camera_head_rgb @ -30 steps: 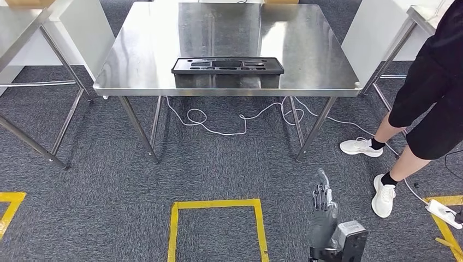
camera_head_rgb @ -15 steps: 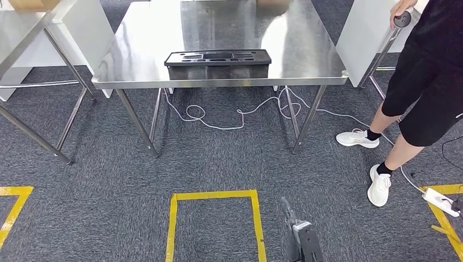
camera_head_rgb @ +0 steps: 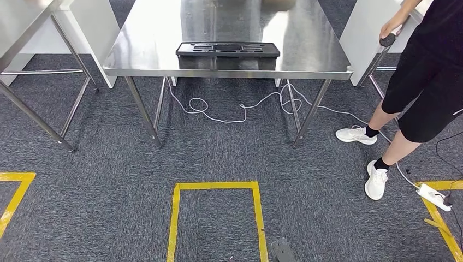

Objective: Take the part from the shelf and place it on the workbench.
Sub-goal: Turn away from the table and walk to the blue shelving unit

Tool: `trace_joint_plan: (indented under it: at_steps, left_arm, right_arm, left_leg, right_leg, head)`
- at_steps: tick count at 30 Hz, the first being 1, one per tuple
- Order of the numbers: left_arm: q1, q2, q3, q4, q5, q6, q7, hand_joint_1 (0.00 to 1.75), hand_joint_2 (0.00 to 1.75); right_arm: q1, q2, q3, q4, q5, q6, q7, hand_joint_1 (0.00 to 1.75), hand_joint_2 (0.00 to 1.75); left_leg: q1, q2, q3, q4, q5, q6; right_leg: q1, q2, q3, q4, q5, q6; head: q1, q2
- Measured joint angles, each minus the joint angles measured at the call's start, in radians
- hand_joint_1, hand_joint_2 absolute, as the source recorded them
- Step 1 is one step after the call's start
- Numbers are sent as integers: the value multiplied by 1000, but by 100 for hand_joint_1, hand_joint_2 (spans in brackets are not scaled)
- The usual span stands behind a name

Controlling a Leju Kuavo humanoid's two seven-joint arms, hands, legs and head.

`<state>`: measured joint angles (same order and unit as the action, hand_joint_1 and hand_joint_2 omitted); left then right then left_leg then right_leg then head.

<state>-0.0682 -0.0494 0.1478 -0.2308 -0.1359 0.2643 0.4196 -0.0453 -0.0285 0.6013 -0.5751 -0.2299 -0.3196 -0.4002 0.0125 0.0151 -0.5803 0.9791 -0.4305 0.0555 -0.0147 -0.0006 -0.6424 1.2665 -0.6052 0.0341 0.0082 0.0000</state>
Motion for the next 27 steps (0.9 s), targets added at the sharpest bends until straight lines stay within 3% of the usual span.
trace_joint_plan:
  at_steps: [1,3,4,6,8,9,10,12,13,14,15,16,18,20,22,24,25,27]
  left_arm:
    - [1,0,0,0,0,3,0,0,0]
    - [2,-2,0,0,-1,8,0,0,0]
    - [2,-3,-1,0,-1,10,0,0,0]
    - [3,-3,-1,1,-2,12,0,0,0]
    - [3,-3,-2,2,-5,14,0,0,0]
    - [4,-4,-2,2,-6,15,0,0,0]
    - [4,-5,-2,3,-7,16,0,0,0]
    - [4,-7,-3,3,-9,18,0,0,0]
    - [3,-8,-3,3,-9,18,0,0,0]
    - [3,-8,-3,4,-10,18,0,0,0]
    - [3,-8,-3,4,-10,18,0,0,0]
    - [3,-8,-3,4,-10,17,0,0,0]
    - [1,-8,-3,4,-11,14,0,0,0]
    - [-3,-8,-3,4,-11,10,0,0,0]
    - [-5,-8,-3,4,-10,9,0,0,0]
    - [-6,-9,-3,4,-10,7,0,0,0]
    - [-8,-9,-3,4,-10,6,0,0,0]
    - [-9,-10,-3,4,-10,6,0,0,0]
  right_arm:
    - [-3,7,6,46,-1,-13,20,0,0]
    - [-8,20,17,125,-1,-35,53,0,0]
    - [-10,24,21,154,-1,-40,63,0,0]
    - [-14,32,27,203,-2,-43,88,0,0]
    - [-16,38,32,244,-3,-46,134,0,0]
    - [-18,41,36,262,-3,-46,163,0,0]
    - [-19,44,40,276,-2,-43,192,0,0]
    - [-20,47,46,300,-6,-22,262,0,0]
    - [-19,48,47,311,-11,-7,300,0,0]
    - [-17,47,48,322,-17,8,341,0,0]
    - [-13,46,48,332,-25,23,380,0,0]
    - [-9,44,48,340,-34,36,412,0,0]
    - [-4,38,45,354,-62,57,467,0,0]
    - [-3,31,35,365,-97,65,518,0,0]
    - [-2,24,19,373,-130,62,550,0,0]
    - [-1,16,-1,379,-155,55,562,0,0]
    - [0,12,-10,381,-163,53,564,0,0]
    - [1,7,-24,384,-171,57,557,0,0]
  left_leg:
    - [0,0,-8,0,7,-3]
    - [-1,-1,-21,1,20,-12]
    - [-2,-1,-25,1,27,-18]
    - [-5,0,-29,2,39,-31]
    - [-3,-1,-32,6,43,-41]
    - [0,-3,-38,18,28,-46]
    - [3,-4,-48,46,-4,-51]
    - [7,-9,-83,157,-101,-60]
    - [8,-10,-100,223,-141,-64]
    - [9,-12,-107,274,-164,-69]
    - [12,-12,-100,296,-165,-73]
    - [15,-12,-76,283,-149,-76]
    - [23,-12,11,170,-100,-79]
    - [22,-15,81,58,-81,-75]
    - [15,-17,92,25,-85,-69]
    - [16,-14,83,15,-79,-55]
    - [17,-12,77,10,-74,-43]
    - [15,-7,62,6,-61,-22]
  right_leg:
    - [-2,0,33,-35,17,11]
    - [-5,0,140,-188,54,21]
    - [-3,1,182,-255,64,19]
    - [5,4,210,-316,68,7]
    - [0,5,195,-316,77,-6]
    - [-4,5,192,-316,83,-16]
    - [-9,3,186,-317,91,-28]
    - [-8,0,171,-317,105,-47]
    - [-7,-2,163,-317,111,-50]
    - [-6,-3,156,-316,117,-50]
    - [-5,-3,149,-314,123,-48]
    - [-6,-3,143,-311,128,-45]
    - [-7,-1,128,-300,134,-39]
    - [-3,0,110,-285,138,-31]
    - [0,0,96,-277,146,-18]
    - [1,0,81,-265,143,-5]
    - [2,0,66,-241,125,-5]
    - [1,0,21,-137,57,-14]
  head:
    - [1,0]
    - [1,0]
    - [0,0]
    - [0,0]
    - [-1,0]
    - [-3,0]
    - [-4,0]
    - [-6,0]
    - [-6,0]
    - [-6,0]
    - [-6,0]
    - [-6,0]
    - [-7,0]
    - [-8,0]
    - [-8,0]
    - [-8,0]
    - [-6,0]
    - [-1,0]
